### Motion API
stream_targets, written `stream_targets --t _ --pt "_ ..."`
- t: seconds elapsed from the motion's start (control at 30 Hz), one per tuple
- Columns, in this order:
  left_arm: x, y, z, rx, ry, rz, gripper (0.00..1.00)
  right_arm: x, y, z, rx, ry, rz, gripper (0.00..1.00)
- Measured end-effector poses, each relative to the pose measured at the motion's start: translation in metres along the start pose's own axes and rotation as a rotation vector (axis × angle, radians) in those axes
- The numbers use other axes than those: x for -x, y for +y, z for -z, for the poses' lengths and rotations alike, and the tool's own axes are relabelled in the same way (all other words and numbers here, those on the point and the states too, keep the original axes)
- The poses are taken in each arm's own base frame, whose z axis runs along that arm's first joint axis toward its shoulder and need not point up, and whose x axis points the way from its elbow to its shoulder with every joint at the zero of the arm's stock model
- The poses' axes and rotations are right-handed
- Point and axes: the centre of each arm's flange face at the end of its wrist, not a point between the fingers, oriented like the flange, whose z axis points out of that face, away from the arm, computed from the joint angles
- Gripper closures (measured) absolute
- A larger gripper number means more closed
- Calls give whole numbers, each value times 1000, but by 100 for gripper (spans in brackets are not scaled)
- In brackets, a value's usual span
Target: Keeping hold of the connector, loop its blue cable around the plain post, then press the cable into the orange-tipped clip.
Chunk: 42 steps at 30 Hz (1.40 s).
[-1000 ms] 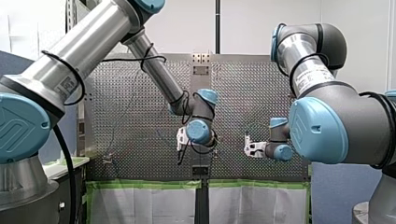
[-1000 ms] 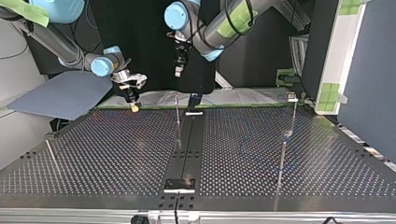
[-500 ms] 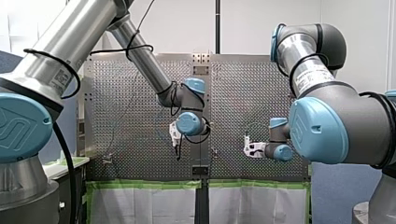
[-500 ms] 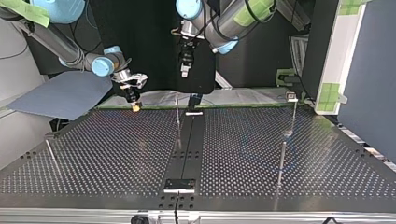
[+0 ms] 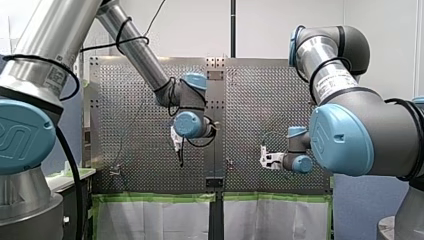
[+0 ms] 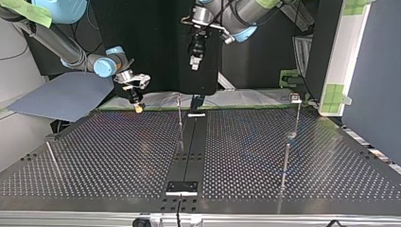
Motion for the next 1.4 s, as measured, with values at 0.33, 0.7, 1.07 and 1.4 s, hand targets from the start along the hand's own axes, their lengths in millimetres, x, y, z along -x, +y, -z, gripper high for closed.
stream_targets --t 0.33,0.7,1.07,1.4 --pt "14 16 35 -19 8 5 0 1 0 1 2 -6 0 100" --pt "24 34 70 -26 9 4 0 1 0 1 8 -8 1 100" --pt "33 45 101 -112 -13 68 0 1 0 1 9 -8 0 100" --pt "43 46 116 -222 -66 163 0 1 3 1 22 -9 0 100"
